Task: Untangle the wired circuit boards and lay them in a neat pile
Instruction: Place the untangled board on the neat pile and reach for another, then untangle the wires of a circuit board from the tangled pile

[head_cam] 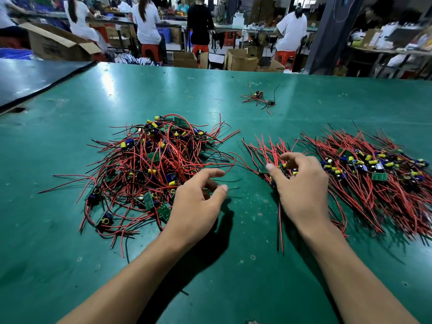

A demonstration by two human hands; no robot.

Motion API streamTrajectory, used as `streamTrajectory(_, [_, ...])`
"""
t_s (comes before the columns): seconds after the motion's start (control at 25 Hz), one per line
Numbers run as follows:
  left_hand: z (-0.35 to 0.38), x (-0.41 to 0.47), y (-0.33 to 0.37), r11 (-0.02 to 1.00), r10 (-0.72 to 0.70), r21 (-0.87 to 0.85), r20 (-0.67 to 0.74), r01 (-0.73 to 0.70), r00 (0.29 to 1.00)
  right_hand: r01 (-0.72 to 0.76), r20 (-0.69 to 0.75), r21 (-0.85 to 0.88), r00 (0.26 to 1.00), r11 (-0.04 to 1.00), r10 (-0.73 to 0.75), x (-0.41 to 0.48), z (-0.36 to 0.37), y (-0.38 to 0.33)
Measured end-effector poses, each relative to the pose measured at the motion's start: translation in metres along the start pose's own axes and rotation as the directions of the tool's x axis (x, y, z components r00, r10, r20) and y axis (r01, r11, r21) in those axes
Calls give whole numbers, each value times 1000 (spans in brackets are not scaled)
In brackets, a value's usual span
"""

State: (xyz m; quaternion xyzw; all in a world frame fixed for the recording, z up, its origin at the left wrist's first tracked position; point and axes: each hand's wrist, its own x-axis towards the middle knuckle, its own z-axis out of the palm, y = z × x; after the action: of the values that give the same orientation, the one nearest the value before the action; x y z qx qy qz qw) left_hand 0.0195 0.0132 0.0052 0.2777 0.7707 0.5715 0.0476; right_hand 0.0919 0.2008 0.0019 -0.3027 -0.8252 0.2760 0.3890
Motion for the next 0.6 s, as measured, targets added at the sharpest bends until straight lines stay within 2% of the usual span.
streamTrajectory(0.08, [0,2,-3,999,-51,15,-18,51,999,61,19,-30,998,998,-61,-2,0,-2])
streamTrajectory(0.16, [0,4,-6,995,-99,1,-33,100,994,197,68,-20,978,980,-195,-6,2,-6])
streamTrajectory(0.28, [0,8,-7,982,-162,-101,-4,161,987,367,232,61,899,928,-370,-10,2,-12])
streamTrajectory(0.36, [0,8,-7,961,-185,-212,-14,178,983,365,395,77,843,928,-365,-12,2,-11])
streamTrajectory(0.44, [0,8,-7,948,-198,-269,-72,172,978,323,474,18,831,946,-293,-12,4,-9])
streamTrajectory(0.6, [-1,8,-8,940,-171,-323,-172,109,970,284,391,-20,885,959,-254,-9,1,-7])
